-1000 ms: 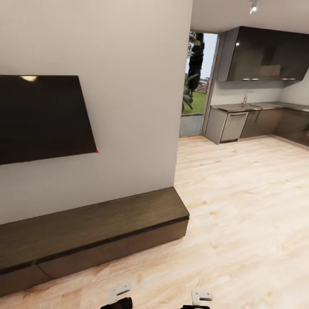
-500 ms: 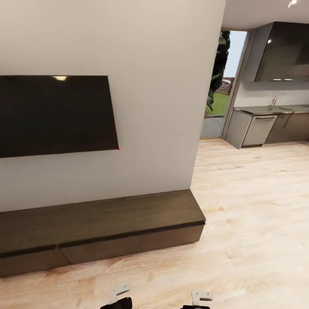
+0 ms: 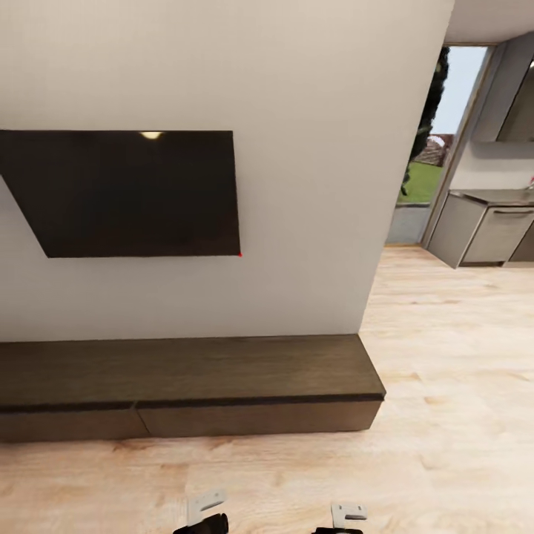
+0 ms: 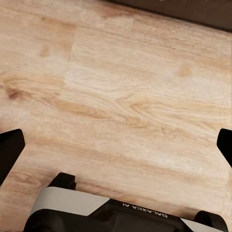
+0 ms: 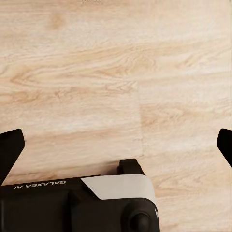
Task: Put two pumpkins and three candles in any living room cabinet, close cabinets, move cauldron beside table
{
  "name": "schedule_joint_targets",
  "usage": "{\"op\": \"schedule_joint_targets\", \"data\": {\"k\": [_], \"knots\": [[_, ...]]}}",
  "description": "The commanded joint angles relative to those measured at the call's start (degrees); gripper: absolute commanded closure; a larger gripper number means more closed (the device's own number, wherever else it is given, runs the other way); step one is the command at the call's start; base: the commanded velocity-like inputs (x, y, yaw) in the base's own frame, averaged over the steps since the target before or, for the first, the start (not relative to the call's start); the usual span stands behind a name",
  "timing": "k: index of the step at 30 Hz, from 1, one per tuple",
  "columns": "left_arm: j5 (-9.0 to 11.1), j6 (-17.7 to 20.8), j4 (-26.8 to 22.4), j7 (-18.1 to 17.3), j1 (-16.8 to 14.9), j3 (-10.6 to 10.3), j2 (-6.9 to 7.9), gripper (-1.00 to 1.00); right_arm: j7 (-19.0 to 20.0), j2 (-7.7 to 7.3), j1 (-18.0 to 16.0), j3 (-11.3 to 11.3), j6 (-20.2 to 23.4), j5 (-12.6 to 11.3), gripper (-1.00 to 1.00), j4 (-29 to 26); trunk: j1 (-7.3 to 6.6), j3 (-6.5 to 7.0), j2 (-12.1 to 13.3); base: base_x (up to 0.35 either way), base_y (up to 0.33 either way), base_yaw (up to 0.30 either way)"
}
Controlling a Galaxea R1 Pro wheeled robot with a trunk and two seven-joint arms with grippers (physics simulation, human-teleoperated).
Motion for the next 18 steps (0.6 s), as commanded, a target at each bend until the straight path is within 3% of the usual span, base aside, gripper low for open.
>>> {"op": "schedule_joint_targets", "data": {"k": [1,12,18], "knots": [[0.35,0.21,-0.09,0.46,-0.05,-0.28,0.04,-1.00,-0.25,0.00,-0.02,0.50,0.14,-0.57,-1.00,-0.07,0.02,-0.09,-0.08,0.000,0.000,0.286],[0.35,0.21,-0.09,0.41,-0.05,-0.29,0.02,-1.00,-0.25,0.00,-0.02,0.50,0.14,-0.57,-1.00,-0.07,0.02,-0.09,-0.08,0.000,0.004,0.282],[0.35,0.21,-0.09,0.38,-0.05,-0.35,0.00,-1.00,-0.25,0.00,-0.02,0.50,0.14,-0.57,-1.00,-0.07,0.02,-0.09,-0.08,0.095,0.176,0.081]]}}
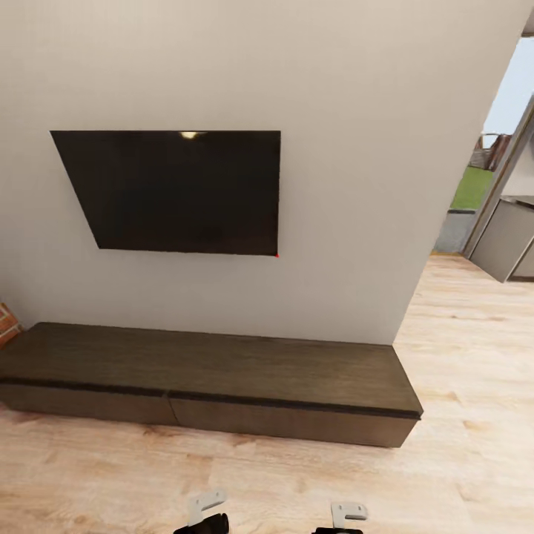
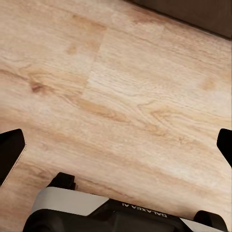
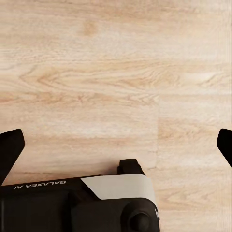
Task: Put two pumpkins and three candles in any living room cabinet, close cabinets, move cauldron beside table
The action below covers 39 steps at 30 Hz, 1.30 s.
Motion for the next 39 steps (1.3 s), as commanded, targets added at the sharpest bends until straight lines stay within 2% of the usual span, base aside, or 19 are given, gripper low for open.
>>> {"op": "schedule_joint_targets", "data": {"k": [1,13,25,33,37,39], "knots": [[0.36,0.21,-0.10,0.45,-0.04,-0.29,0.04,-1.00,-0.27,0.01,-0.03,0.50,0.14,-0.57,-1.00,-0.05,0.03,-0.09,-0.07,0.163,0.230,0.027],[0.27,0.25,-0.10,0.38,-0.04,-0.38,0.01,-1.00,-0.27,0.01,-0.03,0.44,0.14,-0.49,-1.00,-0.14,0.03,-0.02,-0.07,0.227,0.081,-0.022],[0.27,0.30,-0.10,0.44,-0.04,-0.41,0.01,-1.00,-0.27,0.01,-0.03,0.42,0.14,-0.52,-1.00,-0.18,0.03,0.54,-0.07,0.019,0.001,-0.218],[0.21,0.32,-0.21,0.62,-0.04,-0.58,-0.02,-1.00,-0.27,0.01,-0.03,0.43,0.14,-0.48,-1.00,-0.24,0.03,0.67,-0.07,0.000,0.000,-0.075],[0.17,0.31,-0.41,0.54,-0.04,-0.88,-0.42,-1.00,-0.28,0.01,-0.03,0.52,0.14,-0.42,-1.00,-0.55,0.91,-0.05,-1.68,0.000,0.000,-0.005],[0.04,0.66,-1.18,0.59,-0.04,-1.12,-0.74,-1.00,-0.30,0.01,-0.03,0.51,0.16,-0.15,-1.00,-2.38,1.35,-0.40,-2.48,0.000,0.000,0.000]]}}
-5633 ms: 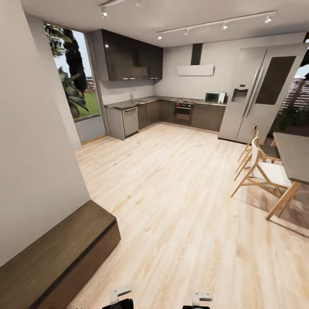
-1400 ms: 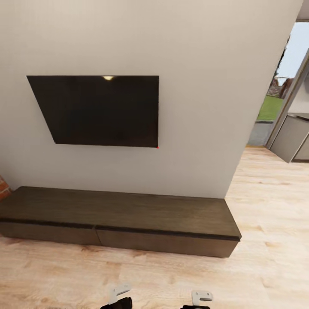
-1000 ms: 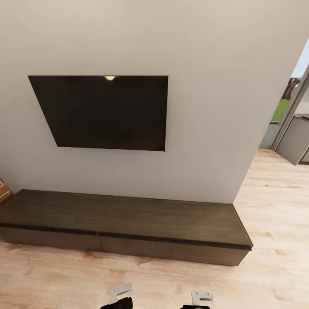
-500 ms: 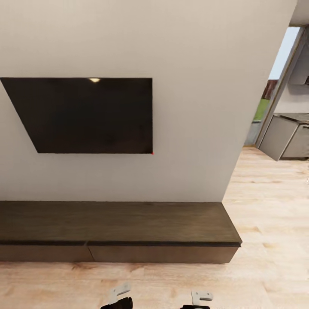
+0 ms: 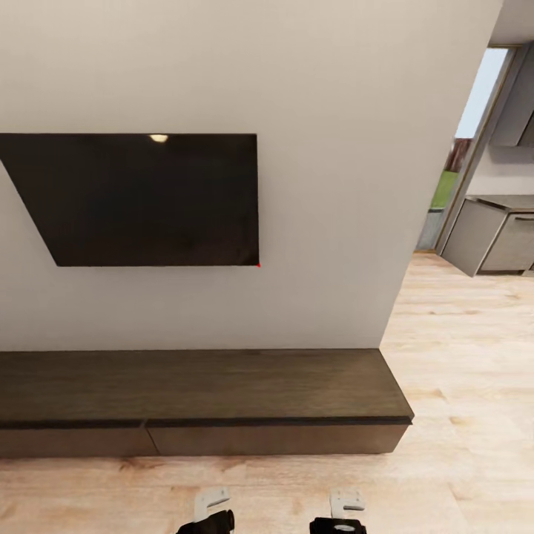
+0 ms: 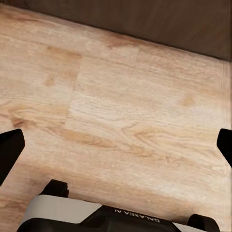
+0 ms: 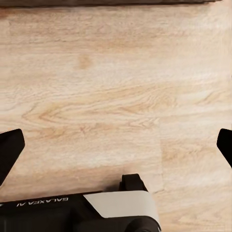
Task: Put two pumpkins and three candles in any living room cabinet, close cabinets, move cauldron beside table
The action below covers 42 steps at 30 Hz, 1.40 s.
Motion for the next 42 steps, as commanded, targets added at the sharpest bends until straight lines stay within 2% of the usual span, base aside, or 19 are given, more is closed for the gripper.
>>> {"op": "schedule_joint_targets", "data": {"k": [1,4,5,7,10,13,14,16,19,21,25,27,32,35,37,42], "knots": [[0.33,0.56,-1.27,0.54,-0.04,-0.24,0.03,-1.00,-0.32,-0.34,-0.02,0.48,0.27,-0.53,-1.00,-1.66,0.24,-0.27,-0.49,0.000,0.000,0.000],[0.22,3.90,-6.50,0.72,-0.04,-0.18,0.01,-1.00,-0.44,-1.52,-0.02,0.48,1.12,-0.43,-1.00,-6.15,0.90,-0.81,-1.70,0.000,0.000,0.000],[0.18,10.86,-12.95,1.16,-0.04,-0.06,0.01,-1.00,-0.51,-2.02,-0.02,0.54,4.86,-0.34,-1.00,-10.51,1.12,-0.99,-2.10,0.000,0.000,0.000],[0.16,15.47,-17.91,1.34,-0.03,0.09,0.02,-1.00,-0.64,-2.19,-0.02,0.52,9.24,-0.29,-1.00,-16.09,1.56,-1.35,-2.90,0.000,0.000,0.000],[0.20,19.44,-24.59,1.61,-0.21,0.85,0.08,-1.00,-0.74,-2.42,-0.02,0.44,17.62,-0.29,-1.00,-26.30,2.22,-1.89,-4.10,0.000,0.000,0.000],[0.18,22.06,-31.25,1.76,-0.28,1.36,0.17,-1.00,-0.76,-2.57,-0.02,0.40,21.62,-0.30,-1.00,-33.41,2.88,-2.43,-5.31,0.000,0.000,0.000],[0.17,23.68,-33.84,1.80,-0.28,1.83,0.21,-1.00,-0.76,-2.59,-0.02,0.42,22.48,-0.28,-1.00,-35.57,3.10,-2.61,-5.71,0.000,0.000,0.000],[0.24,27.39,-38.12,1.86,-0.29,4.11,0.21,-1.00,-0.76,-2.62,-0.02,0.41,24.69,-0.29,-1.00,-39.88,3.54,-2.97,-6.51,0.000,0.000,0.000],[0.34,29.50,-39.87,1.98,-0.30,6.74,0.17,-1.00,-0.73,-2.62,-0.02,0.40,27.50,-0.30,-1.00,-43.47,4.19,-3.51,-7.71,0.000,0.000,0.000],[0.34,30.26,-38.77,1.82,-0.33,8.58,0.23,-1.00,-0.66,-2.58,-0.11,0.39,29.17,-0.33,-1.00,-45.33,4.63,-3.86,-8.51,0.000,0.000,0.000],[0.44,30.68,-37.09,1.66,-1.16,9.67,0.26,-1.00,-0.67,-2.41,-1.51,0.44,30.14,-0.50,-1.00,-46.19,5.51,-4.58,-10.12,0.000,0.000,0.000],[0.56,30.94,-35.30,1.65,-2.58,9.86,0.21,-1.00,-0.70,-2.34,-2.50,0.46,30.38,-0.53,-1.00,-46.09,5.95,-4.94,-10.92,0.000,0.000,0.000],[1.36,31.25,-21.31,1.59,-11.41,10.12,0.14,-1.00,-0.75,-2.30,-5.99,0.47,31.65,-0.62,-1.00,-42.19,7.05,-5.84,-12.93,0.000,0.000,0.000],[3.70,31.16,-11.11,1.61,-17.85,10.81,0.23,-1.00,-0.70,-2.33,-8.92,0.44,31.76,-0.68,-1.00,-38.00,7.71,-6.38,-14.13,0.000,0.000,0.000],[4.76,30.88,-5.85,1.58,-20.84,11.04,0.25,-1.00,-0.69,-2.34,-10.70,0.43,31.66,-0.71,-1.00,-35.47,8.15,-6.74,-14.93,0.000,0.000,0.000],[5.62,27.96,-1.20,1.51,-23.32,11.21,0.19,-1.00,-0.68,-2.35,-12.85,0.40,31.12,-0.74,-1.00,-32.87,9.25,-7.63,-16.94,0.000,0.000,0.000]]}}
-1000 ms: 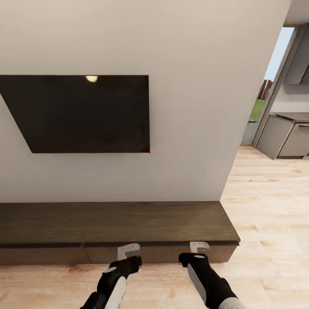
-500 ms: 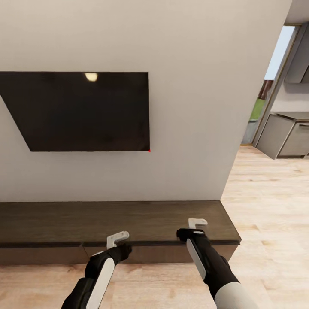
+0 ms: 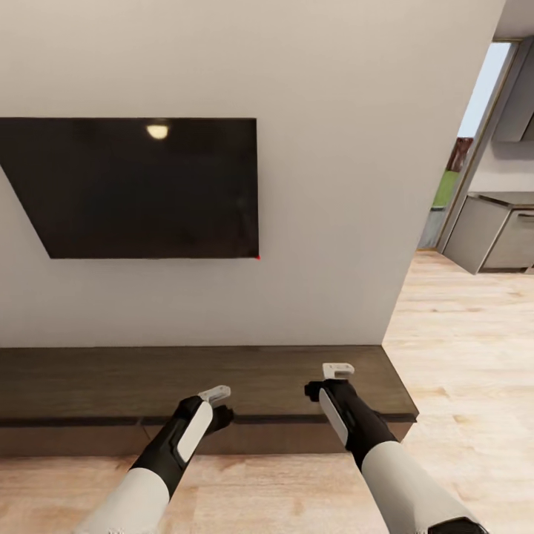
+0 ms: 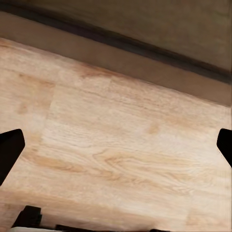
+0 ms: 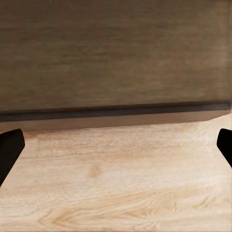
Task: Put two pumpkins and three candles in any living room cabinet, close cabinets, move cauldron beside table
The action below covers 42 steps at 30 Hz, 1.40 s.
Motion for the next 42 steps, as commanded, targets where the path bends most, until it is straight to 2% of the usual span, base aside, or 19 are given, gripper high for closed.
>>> {"op": "schedule_joint_targets", "data": {"k": [1,4,6,10,15,28,42], "knots": [[0.68,-0.80,0.31,0.53,-0.22,-0.18,0.02,-1.00,-0.53,-0.04,-0.21,0.24,-0.07,-0.60,-1.00,0.12,0.23,-0.26,-0.47,0.000,0.000,0.000],[0.66,-5.81,1.44,-0.53,-0.74,-0.34,0.07,-1.00,-0.53,-0.01,-0.68,0.16,-3.25,-0.66,-1.00,0.70,0.89,-0.80,-1.67,0.000,0.000,0.000],[0.58,-6.99,1.58,-1.57,-0.80,-0.31,0.16,-1.00,-0.56,0.03,-0.74,0.15,-5.19,-0.64,-1.00,0.95,1.33,-1.16,-2.48,0.000,0.000,0.000],[0.53,-10.91,1.83,-3.99,-0.89,-0.34,0.33,-1.00,-0.73,0.00,-0.82,0.09,-11.86,-0.57,-1.00,3.57,2.21,-1.87,-4.08,0.000,0.000,0.000],[0.49,-14.59,2.99,-4.81,-0.92,-0.36,0.78,-1.00,-2.81,-0.08,-0.84,0.24,-16.70,-0.39,-1.00,5.71,3.31,-2.77,-6.09,0.000,0.000,0.000],[0.18,-21.12,4.21,-5.06,-0.92,-0.66,0.87,-1.00,-4.07,0.13,-0.85,0.40,-17.72,-0.63,-1.00,6.43,6.16,-5.10,-11.30,0.000,0.000,0.000],[-0.90,-21.78,5.04,-5.11,-0.92,-1.38,0.96,-1.00,-3.70,0.05,-0.85,0.67,-17.45,-0.42,-1.00,7.08,9.24,-7.62,-16.91,0.000,0.000,0.000]]}}
